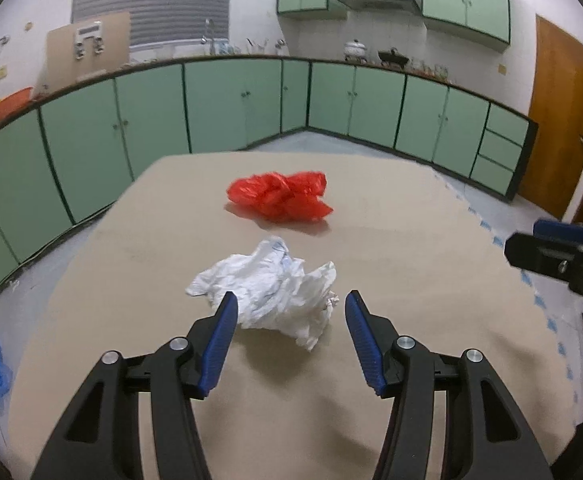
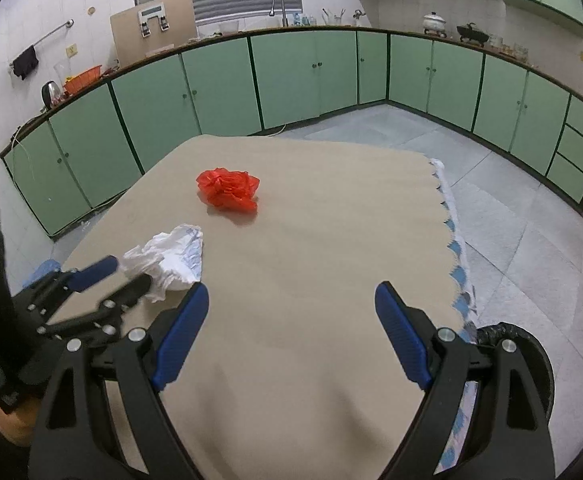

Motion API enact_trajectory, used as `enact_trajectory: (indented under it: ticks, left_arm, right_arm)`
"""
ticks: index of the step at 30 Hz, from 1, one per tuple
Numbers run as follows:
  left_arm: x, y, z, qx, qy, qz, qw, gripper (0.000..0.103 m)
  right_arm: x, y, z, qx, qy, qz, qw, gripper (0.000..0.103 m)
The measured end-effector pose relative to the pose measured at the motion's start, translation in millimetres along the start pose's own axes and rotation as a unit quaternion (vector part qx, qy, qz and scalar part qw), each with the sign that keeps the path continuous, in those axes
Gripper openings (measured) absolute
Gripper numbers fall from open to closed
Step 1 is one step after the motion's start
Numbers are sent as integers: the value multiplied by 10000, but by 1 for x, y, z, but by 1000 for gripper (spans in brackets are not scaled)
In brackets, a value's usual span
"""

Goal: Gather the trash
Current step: 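Grasp the white tissue with the left tool while the right tool grasps the small red bag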

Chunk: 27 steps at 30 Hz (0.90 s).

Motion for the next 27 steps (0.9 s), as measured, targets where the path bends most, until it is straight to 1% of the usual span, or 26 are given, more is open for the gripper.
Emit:
enact_trajectory:
  ticks: [1,2,3,5,7,11,14,19,22,24,27]
  left_arm:
    - [-8,1,0,-11,57,-74,10000,47]
    - [-15,2,-1,-9,130,-158,9998,25]
    - [-22,3,-3,6,216,-213,9995,14]
    - [-25,-1,-9,90,237,-100,9996,10]
    - [-22,-7,-16,165,206,61,9996,9]
    - [-14,-28,-41,171,-40,475,9987,9]
    - [-18,-40,-61,164,-200,606,9978,9]
    - [-35,-49,-92,227,-328,597,9974,9]
    - [-46,-48,-118,476,-286,533,9970,9]
    - [-52,-48,-128,555,-249,517,9968,9]
    - [-61,-48,-131,491,-220,442,9976,9]
  right_arm:
    - [-5,-1,-1,-9,-11,-33,10000,83]
    - [-11,-2,-1,-10,-10,-55,10000,83]
    - [-15,-4,-2,0,-21,-66,10000,83]
    - [-26,-10,-8,44,-44,-73,10000,83]
    - [-35,-16,-13,74,-108,-82,9999,83]
    - [-57,-32,-23,50,-213,-89,9997,82]
    - [-83,-45,-35,86,-248,-109,9996,82]
    - [-125,-60,-53,143,-300,-251,9991,81]
    - [-146,-65,-58,128,-289,-329,9990,81]
    - [-158,-69,-62,129,-287,-375,9988,81]
    - [-170,-73,-68,150,-262,-398,9988,80]
Point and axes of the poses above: each gripper's, at about its wrist camera, not at the fingertips, and x roughly against the way its jaws point, z to its right, y to its underside, the point moved 6 cm from there along -x, roughly the way its jaws point, and after that the axes turned 11 degrees about -x, right-handed, at the moved point
